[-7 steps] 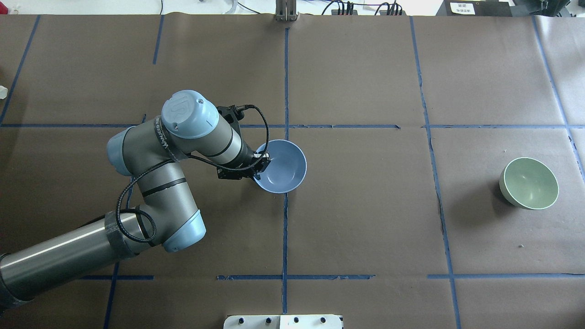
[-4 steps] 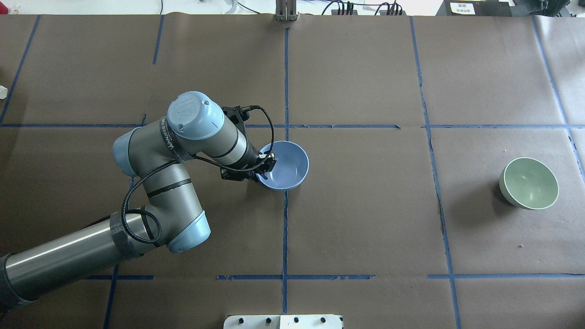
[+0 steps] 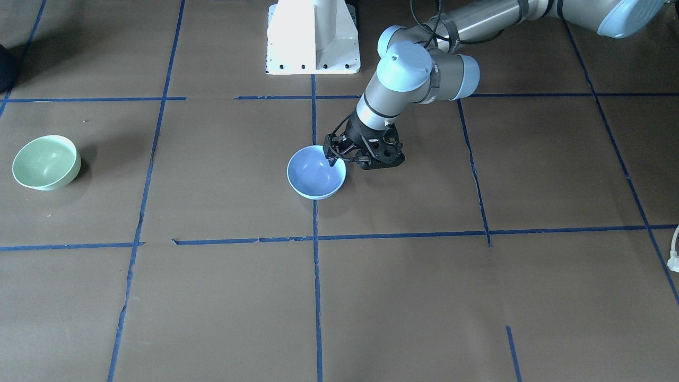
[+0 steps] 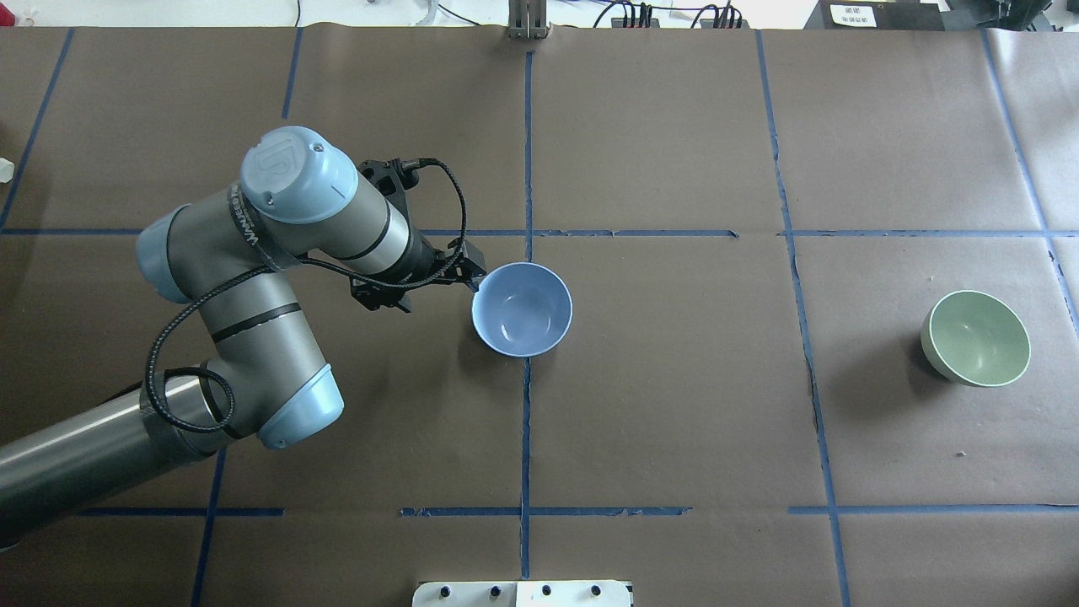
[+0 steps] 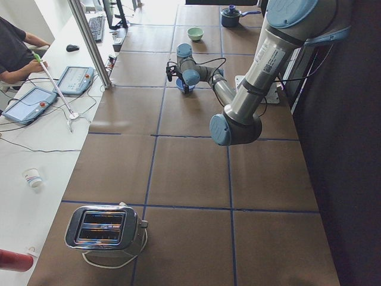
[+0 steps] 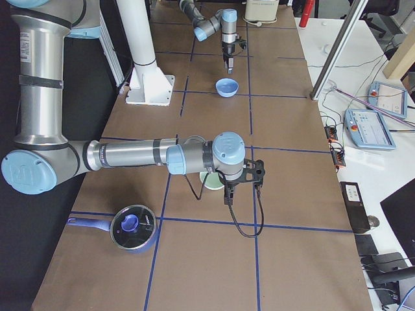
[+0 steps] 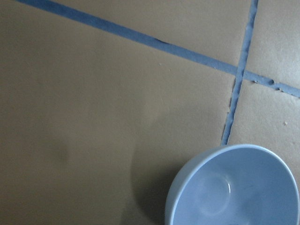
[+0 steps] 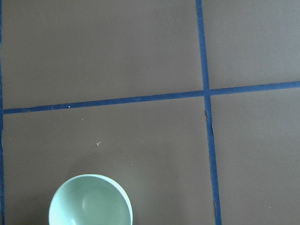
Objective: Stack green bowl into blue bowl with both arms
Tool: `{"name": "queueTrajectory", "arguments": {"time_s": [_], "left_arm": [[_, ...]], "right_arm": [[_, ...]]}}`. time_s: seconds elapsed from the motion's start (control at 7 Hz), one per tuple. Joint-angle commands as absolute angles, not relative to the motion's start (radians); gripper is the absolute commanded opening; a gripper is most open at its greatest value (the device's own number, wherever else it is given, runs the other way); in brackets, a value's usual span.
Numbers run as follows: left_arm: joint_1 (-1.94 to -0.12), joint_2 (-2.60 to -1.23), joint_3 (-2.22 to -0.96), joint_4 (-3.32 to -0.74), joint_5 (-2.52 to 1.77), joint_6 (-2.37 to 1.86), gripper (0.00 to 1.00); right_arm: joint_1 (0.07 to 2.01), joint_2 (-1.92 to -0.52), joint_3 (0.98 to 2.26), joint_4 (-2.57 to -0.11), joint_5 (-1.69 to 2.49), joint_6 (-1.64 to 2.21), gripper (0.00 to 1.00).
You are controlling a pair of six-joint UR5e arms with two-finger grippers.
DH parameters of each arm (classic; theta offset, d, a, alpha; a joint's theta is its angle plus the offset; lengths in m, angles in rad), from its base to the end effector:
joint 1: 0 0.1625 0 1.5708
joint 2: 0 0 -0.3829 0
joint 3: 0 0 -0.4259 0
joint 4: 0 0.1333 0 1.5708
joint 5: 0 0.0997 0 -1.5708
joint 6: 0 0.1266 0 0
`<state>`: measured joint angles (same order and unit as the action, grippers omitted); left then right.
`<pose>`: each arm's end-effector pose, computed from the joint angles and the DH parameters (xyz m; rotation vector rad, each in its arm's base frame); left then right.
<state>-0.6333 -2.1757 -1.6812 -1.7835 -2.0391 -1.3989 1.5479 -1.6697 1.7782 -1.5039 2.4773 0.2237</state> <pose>0.5107 -0.4694 0.1860 -0.0425 1.0075 -0.2045 0.0222 -0.4980 0.5569 0.0508 -0.9175 0.1070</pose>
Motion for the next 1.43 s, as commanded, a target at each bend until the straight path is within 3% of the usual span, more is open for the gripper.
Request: {"name": "queueTrajectory", "arguments": {"time_s": [0.0,0.29,0.57,1.0,1.14,1.29], "left_arm": [[-0.694,-2.158,-1.863,-1.480,-2.037,-1.179,1.00],[-0.745,-2.048,-1.978,-1.436,-2.039,-1.055,1.00],[-0.775,-1.987,-2.028,-1.436,-2.040,-1.009,1.00],[-0.782,-1.970,-2.028,-1.436,-2.040,-0.979,1.00],[-0.794,-1.959,-2.028,-1.436,-2.042,-0.960,1.00],[-0.801,-1.957,-2.028,-1.436,-2.042,-0.954,1.00]], "right_arm": [[1.438,-1.695,1.769,-1.353,2.439,0.375,1.00],[1.337,-1.756,1.723,-1.065,2.389,0.574,1.00],[1.243,-1.778,1.593,-0.736,2.358,0.783,1.00],[1.021,-1.778,1.551,-0.660,2.215,0.905,1.00],[1.017,-1.778,1.540,-0.658,2.215,0.916,0.74],[1.017,-1.778,1.540,-0.658,2.218,0.920,0.20]]}}
